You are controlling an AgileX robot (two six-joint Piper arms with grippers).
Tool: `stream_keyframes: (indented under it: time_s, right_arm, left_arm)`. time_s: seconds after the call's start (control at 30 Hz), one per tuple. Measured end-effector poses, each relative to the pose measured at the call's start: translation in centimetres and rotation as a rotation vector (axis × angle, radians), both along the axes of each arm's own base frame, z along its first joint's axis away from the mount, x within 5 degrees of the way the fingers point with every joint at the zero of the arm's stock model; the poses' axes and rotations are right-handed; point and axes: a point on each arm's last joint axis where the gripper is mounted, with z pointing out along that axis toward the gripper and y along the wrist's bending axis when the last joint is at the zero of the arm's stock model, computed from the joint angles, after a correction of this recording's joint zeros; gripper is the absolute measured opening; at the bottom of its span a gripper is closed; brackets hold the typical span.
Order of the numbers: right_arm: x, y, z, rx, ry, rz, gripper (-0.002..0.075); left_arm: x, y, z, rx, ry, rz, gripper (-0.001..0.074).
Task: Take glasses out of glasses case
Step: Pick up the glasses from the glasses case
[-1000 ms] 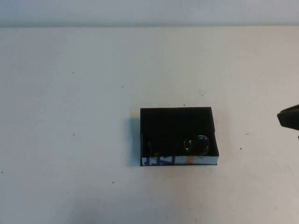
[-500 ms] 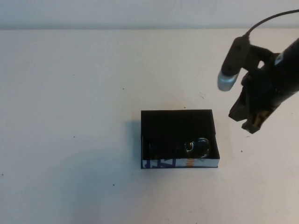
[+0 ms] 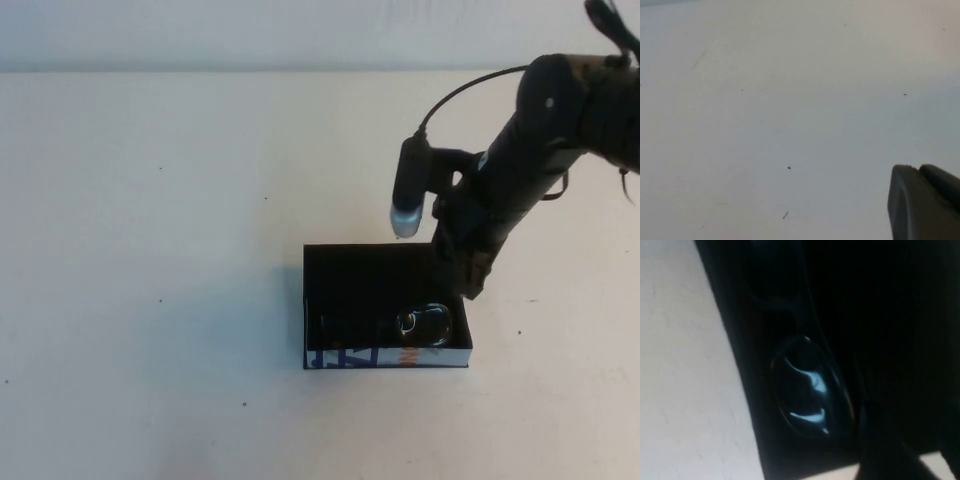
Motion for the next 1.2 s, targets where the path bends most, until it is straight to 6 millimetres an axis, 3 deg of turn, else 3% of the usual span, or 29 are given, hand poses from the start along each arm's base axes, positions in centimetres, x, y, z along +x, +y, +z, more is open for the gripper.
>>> stream_keyframes:
  time_s: [0.2, 0.4, 1.0, 1.2]
  right_arm:
    - [-0.9, 3.6, -1.8, 0.013, 0.014, 0.112, 0.0262]
    - [-1.1, 5.3, -4.1, 0.018, 0.06, 0.133, 0.0265]
    - [-0.9, 5.5, -4.2, 0.03, 0.041, 0.128, 0.0266]
    - [-0.7, 5.6, -5.8, 0.014, 0.072, 0.126, 0.0266]
  left_arm:
    - [0.0, 0.0, 0.0, 0.0, 0.0, 0.0, -0.0005]
    - [0.0, 0.0, 0.0, 0.0, 0.0, 0.0, -0.0005]
    - [0.0, 0.0, 0.0, 0.0, 0.0, 0.0, -0.0005]
    - [0.0, 0.0, 0.0, 0.0, 0.0, 0.0, -0.0005]
